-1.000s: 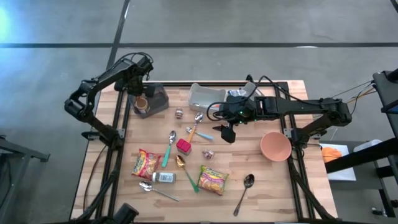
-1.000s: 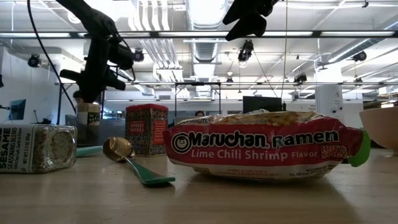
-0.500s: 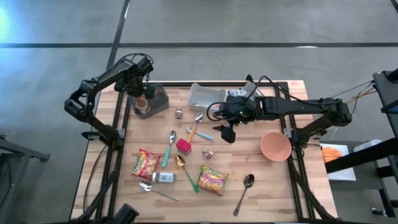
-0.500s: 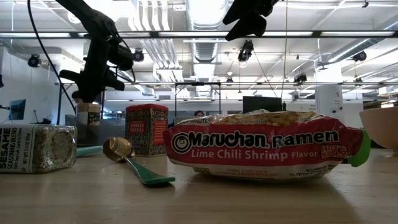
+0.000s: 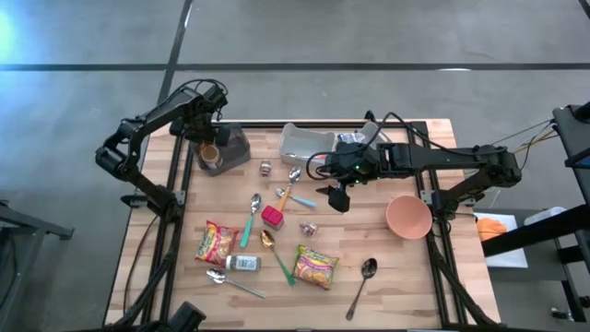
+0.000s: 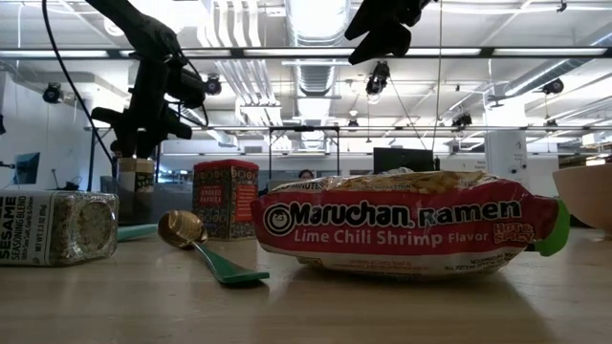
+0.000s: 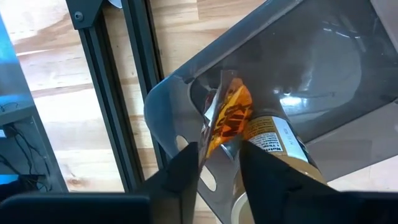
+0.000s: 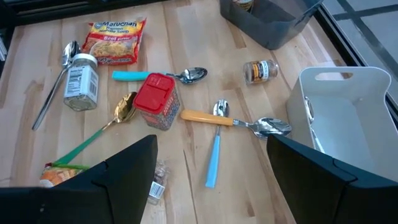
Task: Pick & Place Food Item
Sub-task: Put the orange seasoning bag into the black bin
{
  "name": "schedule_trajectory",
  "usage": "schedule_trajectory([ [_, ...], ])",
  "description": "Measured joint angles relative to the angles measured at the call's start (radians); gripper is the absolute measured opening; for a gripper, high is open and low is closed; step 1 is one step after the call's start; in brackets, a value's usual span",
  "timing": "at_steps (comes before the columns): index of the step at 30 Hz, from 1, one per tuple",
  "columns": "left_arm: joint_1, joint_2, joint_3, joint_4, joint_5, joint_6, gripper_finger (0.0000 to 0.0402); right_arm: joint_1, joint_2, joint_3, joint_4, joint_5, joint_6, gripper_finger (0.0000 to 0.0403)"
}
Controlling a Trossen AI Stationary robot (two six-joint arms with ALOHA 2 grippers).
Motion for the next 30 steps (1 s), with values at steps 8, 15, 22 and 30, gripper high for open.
schedule_trajectory([
  [8,-0.001,0.000,0.000,0.000,0.000,0.001,0.0172,0.000,0.000,0.000,-0.011,0.000,0.000,0.0301],
  [15,-0.001,0.000,0.000,0.001,0.000,0.000,0.0210,0.000,0.000,0.000,-0.011,-0.022,-0.001,0.0301],
  [22,-0.001,0.000,0.000,0.006,0.000,0.000,0.0225,0.005,0.000,0.000,-0.011,-0.023,-0.001,0.0301],
  [30,0.000,0.000,0.027,-0.017,0.000,0.000,0.0225,0.005,0.000,0.000,-0.012,-0.024,0.000,0.0301],
])
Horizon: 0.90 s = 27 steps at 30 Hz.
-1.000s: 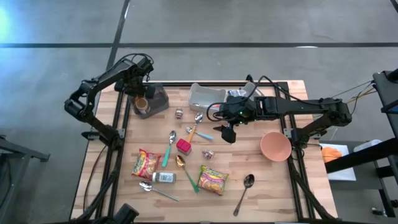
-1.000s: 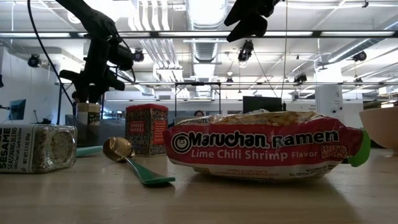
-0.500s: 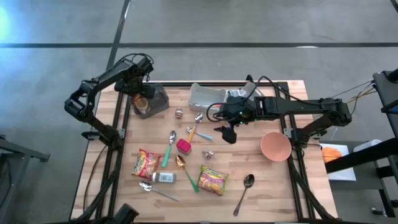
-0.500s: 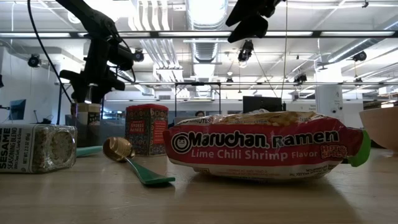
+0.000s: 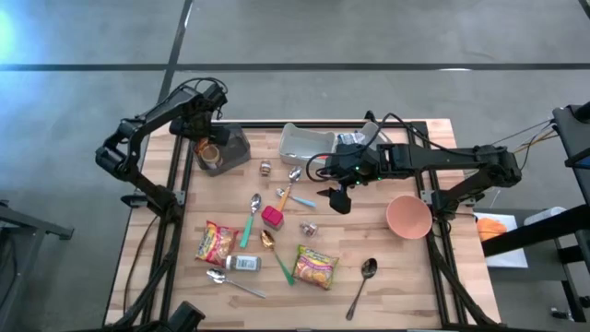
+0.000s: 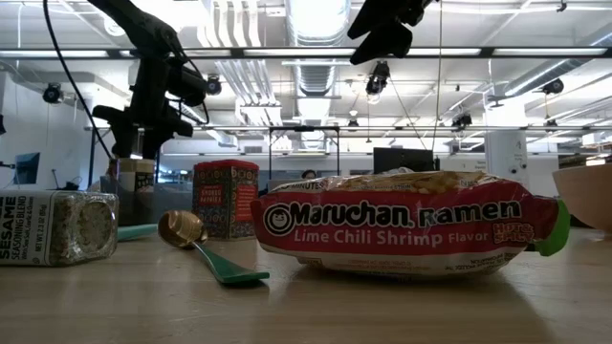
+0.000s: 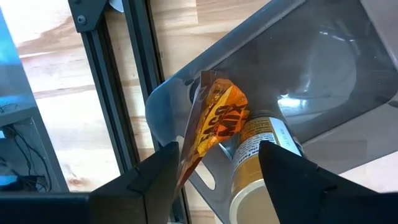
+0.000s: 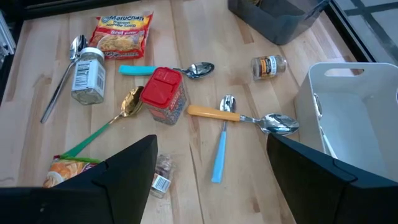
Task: Pick & Place Food Item
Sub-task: Put the orange seasoning bag into the black bin, then put the big blue spoon into the left gray bin
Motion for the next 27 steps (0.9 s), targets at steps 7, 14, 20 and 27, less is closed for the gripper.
schedule_trajectory([
  [7,-0.001,-0.002,0.073,-0.061,-0.004,0.021,0.0225,0.000,0.000,0.000,-0.002,0.000,0.000,0.0301],
  [14,-0.063,-0.016,0.130,-0.167,0.000,0.108,0.0225,0.000,0.000,0.000,-0.002,0.000,0.000,0.0301],
  [20,-0.135,-0.067,0.138,-0.199,0.051,0.185,0.0225,0.000,0.000,0.000,0.000,0.000,0.000,0.0301],
  [27,-0.243,-0.123,0.138,-0.241,0.221,0.231,0.0225,0.000,0.000,0.000,0.001,0.001,0.000,0.0301],
])
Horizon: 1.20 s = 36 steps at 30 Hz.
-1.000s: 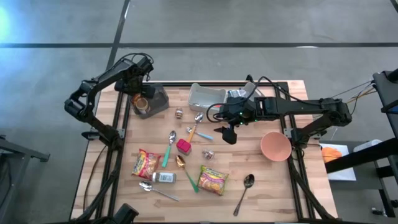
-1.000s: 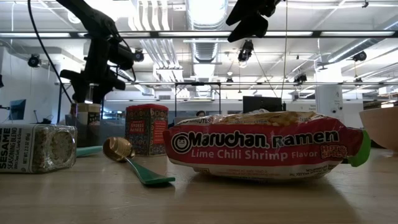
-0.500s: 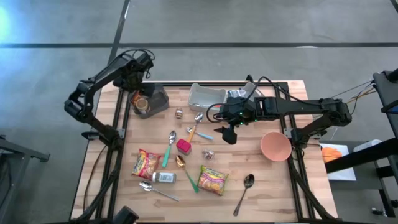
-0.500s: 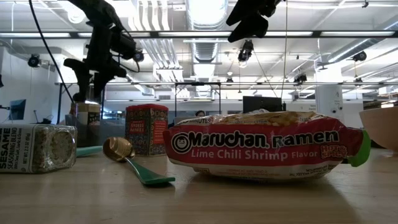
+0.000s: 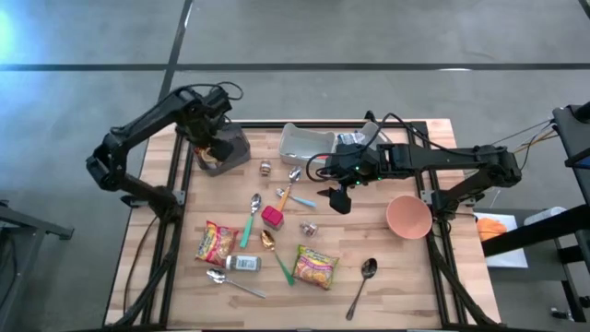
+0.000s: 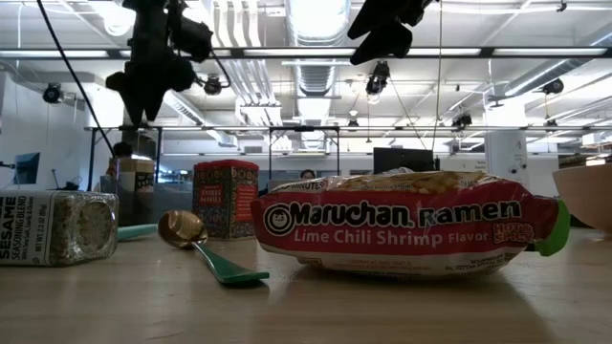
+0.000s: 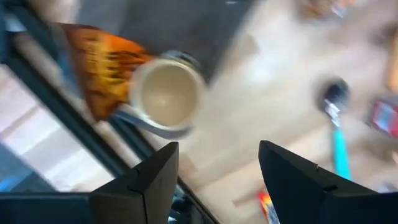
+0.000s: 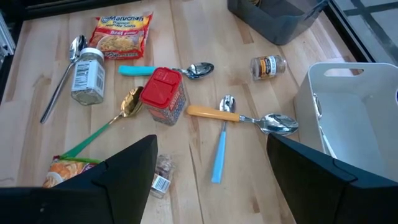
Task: Pick & Place Food Item
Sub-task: Put the big blue spoon into the left gray bin
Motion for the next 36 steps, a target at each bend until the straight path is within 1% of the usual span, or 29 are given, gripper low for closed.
schedule_trajectory([
  [5,-0.130,-0.015,0.000,-0.044,0.030,0.064,0.0225,0.000,0.000,0.000,0.000,0.000,0.000,0.0301],
  [11,-0.354,-0.015,0.000,-0.045,0.068,0.160,0.0225,0.000,0.000,0.000,0.000,0.001,0.003,0.0301],
  [13,-0.428,-0.014,-0.001,-0.044,0.067,0.169,0.0225,0.000,0.000,0.000,0.000,0.001,0.004,0.0301],
  [16,-0.507,-0.014,-0.001,-0.035,0.068,0.154,0.0225,0.000,0.000,0.000,-0.002,0.001,0.004,0.0301],
  [19,-0.550,-0.014,-0.001,0.015,0.063,0.040,0.0225,0.000,0.000,0.000,-0.017,0.001,0.003,0.0301],
  [21,-0.555,-0.014,-0.003,0.071,0.063,-0.103,0.0225,0.000,0.000,0.000,-0.035,0.001,0.004,0.0301],
  [24,-0.554,-0.011,-0.011,0.128,0.060,-0.379,0.0225,0.000,0.000,0.000,-0.056,0.001,0.004,0.0301],
  [27,-0.558,-0.006,-0.048,0.136,0.059,-0.564,0.0224,0.000,0.000,0.000,-0.059,0.001,0.023,0.0301],
  [29,-0.576,0.002,-0.084,0.137,0.060,-0.636,0.0221,0.000,0.000,0.000,-0.058,0.001,0.029,0.0301],
  [32,-0.605,0.017,-0.147,0.170,0.064,-0.696,0.0210,0.000,0.000,0.000,-0.059,0.001,0.030,0.0301],
  [36,-0.656,0.029,-0.228,0.318,0.074,-0.742,0.0183,0.000,0.000,0.000,-0.059,0.001,0.035,0.0301],
])
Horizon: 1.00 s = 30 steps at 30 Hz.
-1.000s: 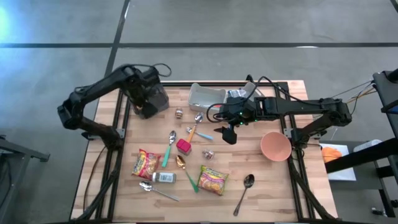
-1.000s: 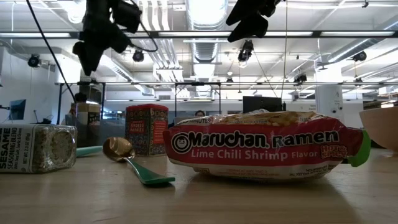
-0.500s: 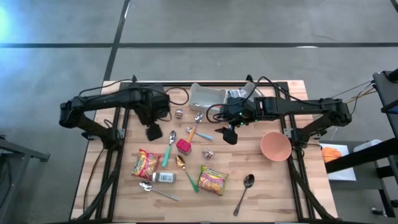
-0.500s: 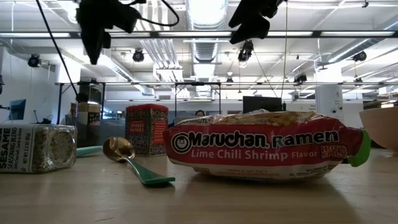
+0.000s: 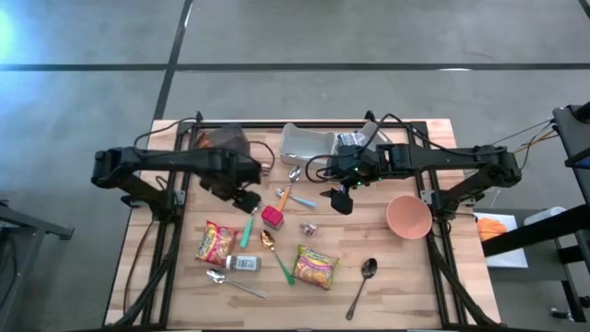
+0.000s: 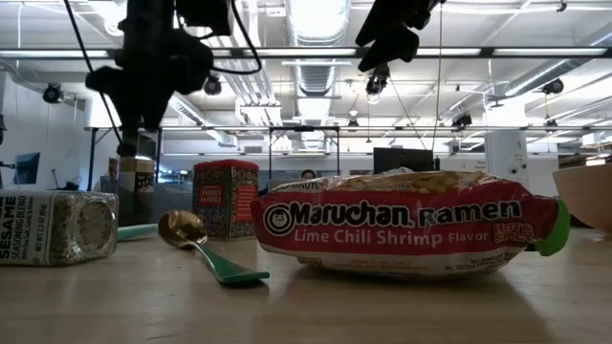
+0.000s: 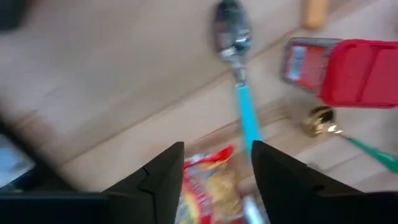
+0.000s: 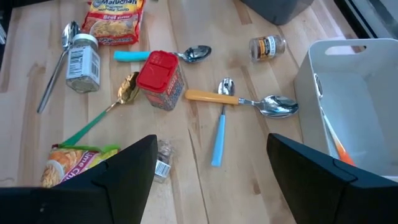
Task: Pick & Place Food Item
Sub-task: Put the big blue spoon into the left gray bin
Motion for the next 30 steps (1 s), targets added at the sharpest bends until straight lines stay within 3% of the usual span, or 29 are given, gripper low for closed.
schedule_trajectory([
  [6,-0.035,0.002,-0.145,0.212,0.016,-0.069,0.0151,0.000,0.000,0.000,-0.001,0.000,-0.001,0.0301],
  [13,-0.041,0.002,-0.296,0.406,0.086,-0.119,0.0146,0.000,0.000,0.000,-0.017,0.000,-0.001,0.0301],
  [17,-0.046,0.001,-0.333,0.499,0.086,-0.126,0.0146,0.000,0.000,0.000,-0.017,0.000,0.003,0.0301],
  [23,-0.046,0.007,-0.360,0.505,0.046,-0.122,0.0146,0.000,0.000,0.000,-0.017,-0.001,0.018,0.0301],
  [30,-0.048,0.086,-0.359,0.576,0.033,-0.103,0.0146,0.000,0.000,0.000,-0.017,-0.001,0.021,0.0301],
])
